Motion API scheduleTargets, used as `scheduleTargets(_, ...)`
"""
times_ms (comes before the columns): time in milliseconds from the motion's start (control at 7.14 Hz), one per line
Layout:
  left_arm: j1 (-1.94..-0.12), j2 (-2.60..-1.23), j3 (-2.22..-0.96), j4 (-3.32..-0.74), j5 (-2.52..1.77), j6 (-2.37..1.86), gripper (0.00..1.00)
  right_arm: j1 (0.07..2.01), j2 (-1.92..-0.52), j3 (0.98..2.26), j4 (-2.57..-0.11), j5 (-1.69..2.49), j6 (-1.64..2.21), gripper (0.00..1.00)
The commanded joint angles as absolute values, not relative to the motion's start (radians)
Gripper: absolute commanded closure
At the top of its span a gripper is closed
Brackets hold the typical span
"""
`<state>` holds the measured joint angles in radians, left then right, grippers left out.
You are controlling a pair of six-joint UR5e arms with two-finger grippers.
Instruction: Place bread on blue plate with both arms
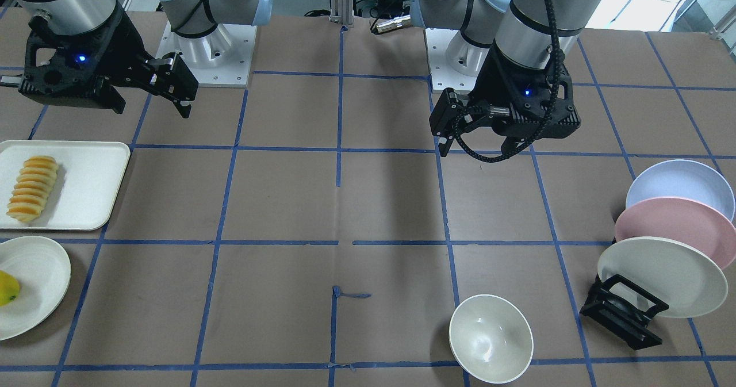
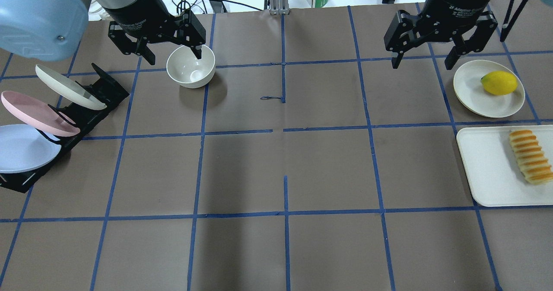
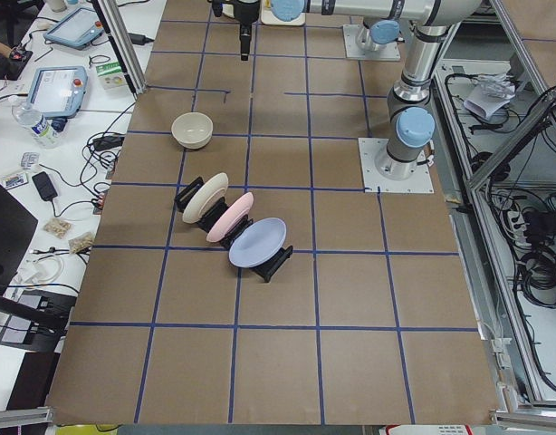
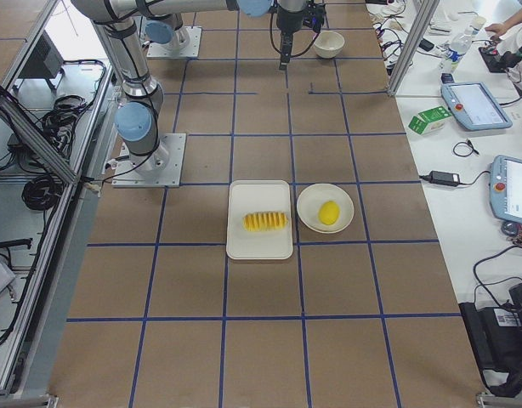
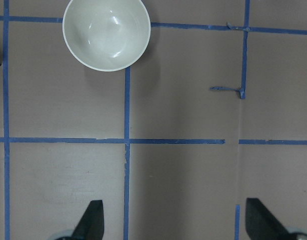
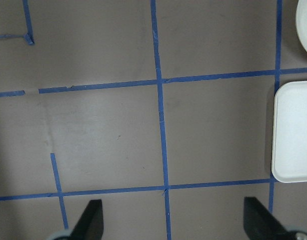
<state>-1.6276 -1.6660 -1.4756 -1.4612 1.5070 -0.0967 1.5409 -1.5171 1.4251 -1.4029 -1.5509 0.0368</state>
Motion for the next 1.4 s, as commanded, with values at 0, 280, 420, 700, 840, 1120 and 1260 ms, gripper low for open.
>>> scheduleTargets(0,-1.628,-1.663,-1.476,-1.473,1.508,-0.097,0.00,1.540,-1.517,1.425,-1.399,-1.551,0.037,0.00)
scheduleTargets(280,-1.593,-1.661,-1.488,-1.467,1.506,-0.097,0.00,1.540,-1.517,1.425,-1.396,-1.551,0.035,0.00)
scheduleTargets(420,-1.527,-1.660,-1.500,-1.463,1.505,-0.091,0.00,1.540,-1.516,1.425,-1.396,-1.551,0.034,0.00)
scheduleTargets(700,-1.401,-1.628,-1.502,-1.468,1.511,-0.075,0.00,1.529,-1.506,1.434,-1.390,-1.551,0.029,0.00)
scheduleTargets(840,-1.299,-1.631,-1.482,-1.467,1.500,-0.075,0.00,1.463,-1.503,1.462,-1.381,-1.552,0.014,0.00)
scheduleTargets(1120,-1.107,-1.652,-1.496,-1.471,1.506,-0.017,0.00,1.242,-1.499,1.546,-1.464,-1.566,-0.135,0.00)
scheduleTargets(1260,-0.992,-1.673,-1.502,-1.471,1.525,0.006,0.00,1.156,-1.485,1.609,-1.583,-1.648,-0.258,0.00)
